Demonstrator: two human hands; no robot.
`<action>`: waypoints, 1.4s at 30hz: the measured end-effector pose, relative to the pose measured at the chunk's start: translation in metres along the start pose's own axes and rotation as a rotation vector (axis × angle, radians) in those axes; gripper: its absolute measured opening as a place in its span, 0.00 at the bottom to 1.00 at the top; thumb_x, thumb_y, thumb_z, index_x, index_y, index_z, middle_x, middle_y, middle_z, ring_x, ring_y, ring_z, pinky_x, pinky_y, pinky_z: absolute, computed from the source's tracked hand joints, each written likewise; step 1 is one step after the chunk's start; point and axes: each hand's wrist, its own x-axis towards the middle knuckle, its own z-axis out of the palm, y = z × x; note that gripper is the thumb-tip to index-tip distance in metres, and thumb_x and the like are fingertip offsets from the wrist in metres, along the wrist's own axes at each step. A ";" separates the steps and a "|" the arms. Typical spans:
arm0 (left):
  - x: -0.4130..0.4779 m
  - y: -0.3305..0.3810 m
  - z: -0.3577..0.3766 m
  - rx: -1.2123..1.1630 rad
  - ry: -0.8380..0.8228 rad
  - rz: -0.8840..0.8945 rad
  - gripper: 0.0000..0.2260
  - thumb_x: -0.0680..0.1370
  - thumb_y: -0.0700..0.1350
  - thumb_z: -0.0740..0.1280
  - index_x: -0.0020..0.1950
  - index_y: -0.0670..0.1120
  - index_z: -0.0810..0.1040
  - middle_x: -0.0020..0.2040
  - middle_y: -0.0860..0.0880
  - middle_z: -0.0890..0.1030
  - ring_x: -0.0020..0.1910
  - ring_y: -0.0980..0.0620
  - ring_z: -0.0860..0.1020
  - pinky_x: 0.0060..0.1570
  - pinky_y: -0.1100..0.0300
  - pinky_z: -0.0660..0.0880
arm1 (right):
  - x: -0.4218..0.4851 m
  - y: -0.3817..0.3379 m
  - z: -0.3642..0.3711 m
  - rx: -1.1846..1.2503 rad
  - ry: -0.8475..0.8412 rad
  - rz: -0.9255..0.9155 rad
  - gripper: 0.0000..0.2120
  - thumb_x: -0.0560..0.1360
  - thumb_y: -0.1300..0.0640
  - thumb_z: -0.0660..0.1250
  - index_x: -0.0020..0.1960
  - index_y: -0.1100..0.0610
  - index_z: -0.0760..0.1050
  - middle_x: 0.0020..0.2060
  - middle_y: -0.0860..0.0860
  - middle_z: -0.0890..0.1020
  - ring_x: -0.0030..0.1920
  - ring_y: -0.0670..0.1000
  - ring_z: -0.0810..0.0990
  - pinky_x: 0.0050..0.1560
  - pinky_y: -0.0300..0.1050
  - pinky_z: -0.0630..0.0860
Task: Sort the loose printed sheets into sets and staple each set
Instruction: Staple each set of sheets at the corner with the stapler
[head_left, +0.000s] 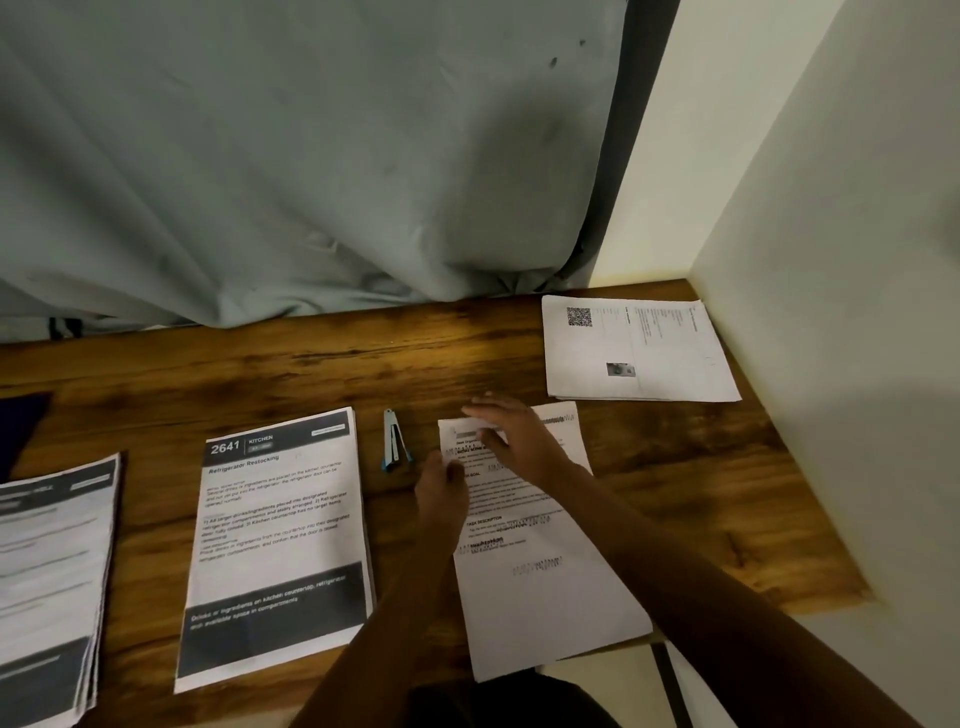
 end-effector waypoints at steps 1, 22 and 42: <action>-0.001 0.000 0.001 -0.001 0.005 0.004 0.06 0.82 0.43 0.58 0.53 0.42 0.70 0.50 0.46 0.77 0.47 0.51 0.77 0.40 0.61 0.75 | 0.006 -0.004 0.002 0.010 -0.006 -0.019 0.18 0.78 0.59 0.63 0.68 0.55 0.72 0.66 0.51 0.75 0.69 0.49 0.67 0.69 0.41 0.60; -0.005 0.005 0.007 -0.006 0.039 -0.023 0.07 0.82 0.43 0.58 0.57 0.42 0.71 0.51 0.46 0.77 0.48 0.50 0.77 0.48 0.54 0.78 | 0.029 -0.005 0.016 0.143 -0.058 0.097 0.07 0.77 0.59 0.65 0.52 0.58 0.80 0.47 0.51 0.83 0.47 0.45 0.79 0.47 0.33 0.72; 0.013 -0.003 -0.029 -0.195 0.134 -0.008 0.04 0.76 0.42 0.68 0.50 0.45 0.80 0.45 0.50 0.82 0.41 0.56 0.81 0.40 0.63 0.78 | 0.083 -0.010 0.012 0.081 -0.188 -0.005 0.18 0.75 0.71 0.59 0.61 0.58 0.76 0.57 0.55 0.79 0.54 0.49 0.78 0.51 0.37 0.75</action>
